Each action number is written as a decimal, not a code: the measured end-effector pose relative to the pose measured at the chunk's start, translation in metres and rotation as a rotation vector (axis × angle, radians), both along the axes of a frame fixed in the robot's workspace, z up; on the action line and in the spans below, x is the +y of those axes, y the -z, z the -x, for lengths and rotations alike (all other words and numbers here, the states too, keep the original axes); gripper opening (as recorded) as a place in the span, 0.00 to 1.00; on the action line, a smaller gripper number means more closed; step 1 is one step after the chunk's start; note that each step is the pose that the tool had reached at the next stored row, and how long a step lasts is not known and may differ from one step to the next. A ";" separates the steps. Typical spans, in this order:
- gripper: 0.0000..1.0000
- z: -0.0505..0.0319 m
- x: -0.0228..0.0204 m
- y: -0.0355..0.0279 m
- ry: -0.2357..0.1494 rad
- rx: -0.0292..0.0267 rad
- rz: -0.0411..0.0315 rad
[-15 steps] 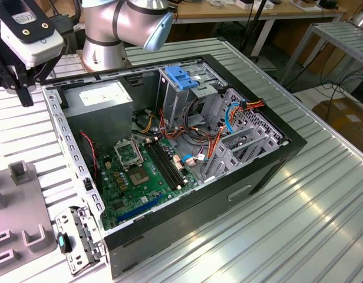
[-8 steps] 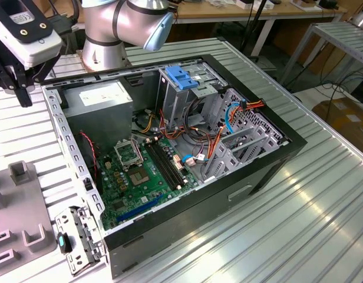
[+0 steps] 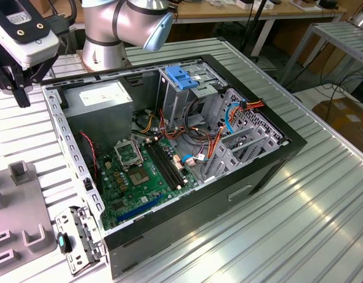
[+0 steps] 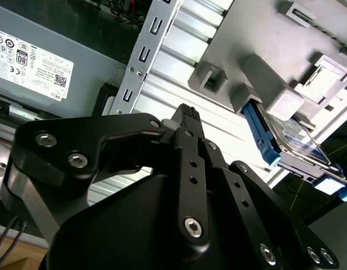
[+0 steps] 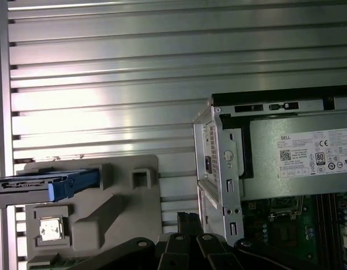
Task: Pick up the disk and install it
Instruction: 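Reach for the disk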
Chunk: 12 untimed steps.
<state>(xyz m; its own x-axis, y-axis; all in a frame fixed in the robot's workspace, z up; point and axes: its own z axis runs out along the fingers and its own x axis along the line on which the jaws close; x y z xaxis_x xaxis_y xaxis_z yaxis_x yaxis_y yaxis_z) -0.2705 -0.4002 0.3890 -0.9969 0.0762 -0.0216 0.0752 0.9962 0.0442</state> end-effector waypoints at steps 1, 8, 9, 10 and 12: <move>0.11 0.0003 0.0000 0.0000 0.000 0.0000 0.0000; 0.11 0.0025 -0.0001 0.0000 0.000 0.0000 0.0000; 0.11 0.0028 -0.0001 0.0000 0.000 0.0000 0.0000; 0.11 0.0031 -0.0001 0.0000 0.000 0.0000 0.0000; 0.11 0.0036 -0.0002 0.0001 0.000 0.0000 0.0000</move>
<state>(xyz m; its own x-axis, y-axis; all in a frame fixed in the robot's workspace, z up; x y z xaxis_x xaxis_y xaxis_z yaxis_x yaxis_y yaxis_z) -0.2741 -0.4004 0.3890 -0.9969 0.0762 -0.0217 0.0752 0.9962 0.0442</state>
